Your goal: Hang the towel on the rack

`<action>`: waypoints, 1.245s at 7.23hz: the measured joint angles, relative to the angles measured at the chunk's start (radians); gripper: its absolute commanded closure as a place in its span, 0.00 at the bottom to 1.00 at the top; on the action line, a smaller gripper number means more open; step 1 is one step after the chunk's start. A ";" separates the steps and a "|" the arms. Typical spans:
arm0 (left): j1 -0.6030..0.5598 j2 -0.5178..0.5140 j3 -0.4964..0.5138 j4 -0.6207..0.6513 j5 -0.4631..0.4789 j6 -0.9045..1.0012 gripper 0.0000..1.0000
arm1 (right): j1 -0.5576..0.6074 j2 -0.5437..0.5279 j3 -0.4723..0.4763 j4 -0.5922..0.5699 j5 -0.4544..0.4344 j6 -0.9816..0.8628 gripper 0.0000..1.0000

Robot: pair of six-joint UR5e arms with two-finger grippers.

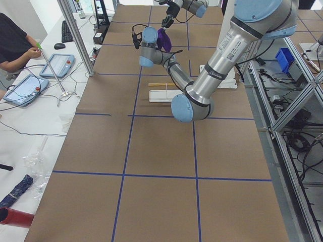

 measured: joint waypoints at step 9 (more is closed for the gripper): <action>0.019 -0.002 0.000 0.005 -0.003 0.007 0.42 | 0.002 -0.021 0.008 0.000 -0.034 -0.005 1.00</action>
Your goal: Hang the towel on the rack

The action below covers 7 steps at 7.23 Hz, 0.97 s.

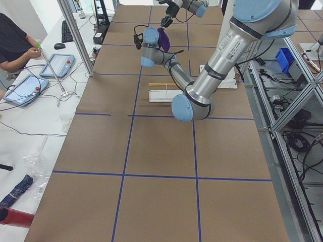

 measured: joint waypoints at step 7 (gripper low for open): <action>0.002 0.003 -0.005 0.001 -0.003 0.003 1.00 | -0.009 0.000 0.000 0.000 -0.004 -0.002 1.00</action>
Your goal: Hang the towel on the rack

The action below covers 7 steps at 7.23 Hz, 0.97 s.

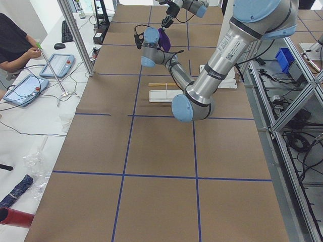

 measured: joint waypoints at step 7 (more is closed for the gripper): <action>-0.002 0.009 -0.004 0.000 -0.004 -0.002 1.00 | -0.006 -0.015 0.011 -0.008 0.004 0.003 0.00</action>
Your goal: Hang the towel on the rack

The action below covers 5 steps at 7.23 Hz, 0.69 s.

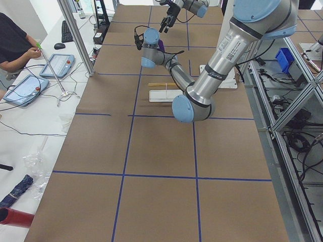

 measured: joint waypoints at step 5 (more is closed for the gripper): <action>-0.002 0.003 -0.024 0.007 0.010 -0.006 1.00 | 0.006 -0.191 0.111 -0.004 0.024 -0.003 0.00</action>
